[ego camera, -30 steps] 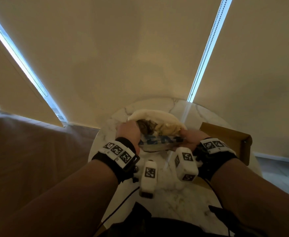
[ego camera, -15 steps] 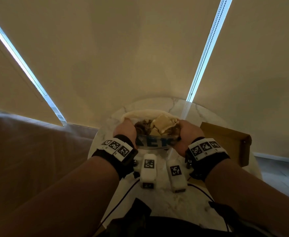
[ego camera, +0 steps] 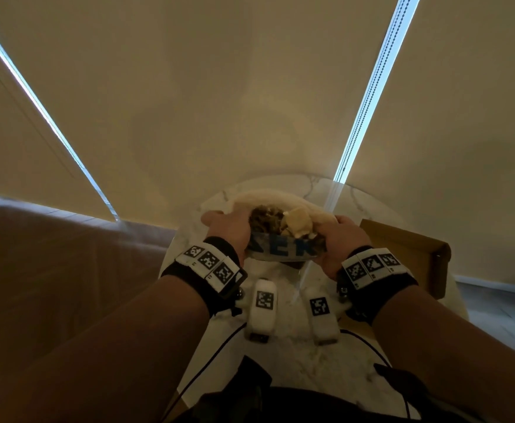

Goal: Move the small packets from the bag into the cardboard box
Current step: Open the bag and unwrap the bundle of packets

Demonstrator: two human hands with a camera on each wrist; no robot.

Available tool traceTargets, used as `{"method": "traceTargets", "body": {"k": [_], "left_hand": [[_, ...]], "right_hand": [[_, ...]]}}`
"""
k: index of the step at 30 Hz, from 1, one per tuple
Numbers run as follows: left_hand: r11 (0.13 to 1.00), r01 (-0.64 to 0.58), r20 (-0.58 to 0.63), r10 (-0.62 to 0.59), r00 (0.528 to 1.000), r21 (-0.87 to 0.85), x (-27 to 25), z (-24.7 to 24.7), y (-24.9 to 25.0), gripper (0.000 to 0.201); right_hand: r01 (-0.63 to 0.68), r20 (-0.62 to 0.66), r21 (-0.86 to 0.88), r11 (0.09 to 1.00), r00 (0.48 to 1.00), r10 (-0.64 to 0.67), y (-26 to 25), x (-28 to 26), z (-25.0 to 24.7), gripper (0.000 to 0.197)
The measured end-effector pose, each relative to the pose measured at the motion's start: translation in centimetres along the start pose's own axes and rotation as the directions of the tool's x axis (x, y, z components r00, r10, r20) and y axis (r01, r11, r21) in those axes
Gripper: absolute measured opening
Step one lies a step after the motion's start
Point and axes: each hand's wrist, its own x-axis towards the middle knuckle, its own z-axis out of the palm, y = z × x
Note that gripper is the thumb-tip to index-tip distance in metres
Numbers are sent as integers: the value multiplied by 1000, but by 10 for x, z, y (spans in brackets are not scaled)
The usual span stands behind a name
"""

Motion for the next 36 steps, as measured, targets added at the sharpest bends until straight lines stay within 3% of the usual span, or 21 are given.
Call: {"method": "traceTargets", "body": {"k": [1, 5, 7, 9, 13, 15, 17, 18, 20, 22, 25, 29, 31, 32, 34, 35, 36], "left_hand": [[999, -32, 29, 32, 999, -12, -2, 1, -2, 59], [947, -266, 247, 219, 944, 180, -7, -5, -11, 90], [904, -323, 320, 229, 919, 279, -11, -7, -14, 95], [896, -330, 360, 215, 908, 296, -8, -9, -19, 89], [957, -205, 254, 151, 955, 203, 4, -11, -28, 65], [968, -127, 232, 75, 970, 216, 11, -15, -40, 58], [968, -75, 213, 23, 977, 240, 21, -20, -60, 57], [964, -44, 196, -8, 980, 263, 27, -22, -72, 57], [963, 23, 154, -67, 986, 270, 37, -27, -97, 56], [952, 69, 121, -109, 987, 297, 43, -29, -119, 58], [909, 43, 125, -104, 987, 414, 54, -33, -148, 57], [815, -105, 112, 49, 992, 570, 60, -35, -166, 63], [707, -186, 66, 193, 979, 682, 52, -35, -168, 75], [601, -287, 108, 316, 943, 746, 44, -36, -166, 75], [302, -556, 365, 505, 782, 774, 29, -38, -164, 64], [156, -655, 520, 486, 702, 739, 24, -39, -163, 55], [52, -718, 644, 401, 652, 694, 23, -38, -164, 45]], "right_hand": [[41, -56, 54, 998, 998, -38, 1, 0, -5, 71], [74, -30, 98, 992, 997, -71, 7, 1, -6, 61], [109, -6, 177, 978, 994, -110, 11, 0, -9, 53], [108, -7, -26, 994, 994, -109, 13, 0, -7, 45], [33, 5, -44, 998, 999, -33, 24, 1, 0, 32], [-28, 27, 111, 993, 999, 25, 29, 4, 10, 31], [-91, 126, 132, 987, 989, 75, 43, 3, 27, 38], [-130, 165, 237, 963, 982, 92, 48, 3, 37, 44], [-265, 191, 391, 881, 960, 204, 65, 2, 57, 52], [-275, 169, 377, 885, 959, 226, 84, 3, 77, 59], [-323, 187, 284, 903, 942, 278, 100, 1, 94, 58], [-355, 152, 286, 890, 934, 324, 112, 6, 97, 66], [-309, 90, 224, 925, 951, 296, 115, 4, 94, 71], [-275, 69, 191, 942, 961, 266, 117, 3, 93, 71], [-194, 53, 153, 969, 981, 188, 118, -2, 91, 63], [-151, 42, 115, 982, 988, 147, 118, -4, 91, 55], [-104, 32, 74, 992, 994, 102, 119, -8, 91, 44]]}}
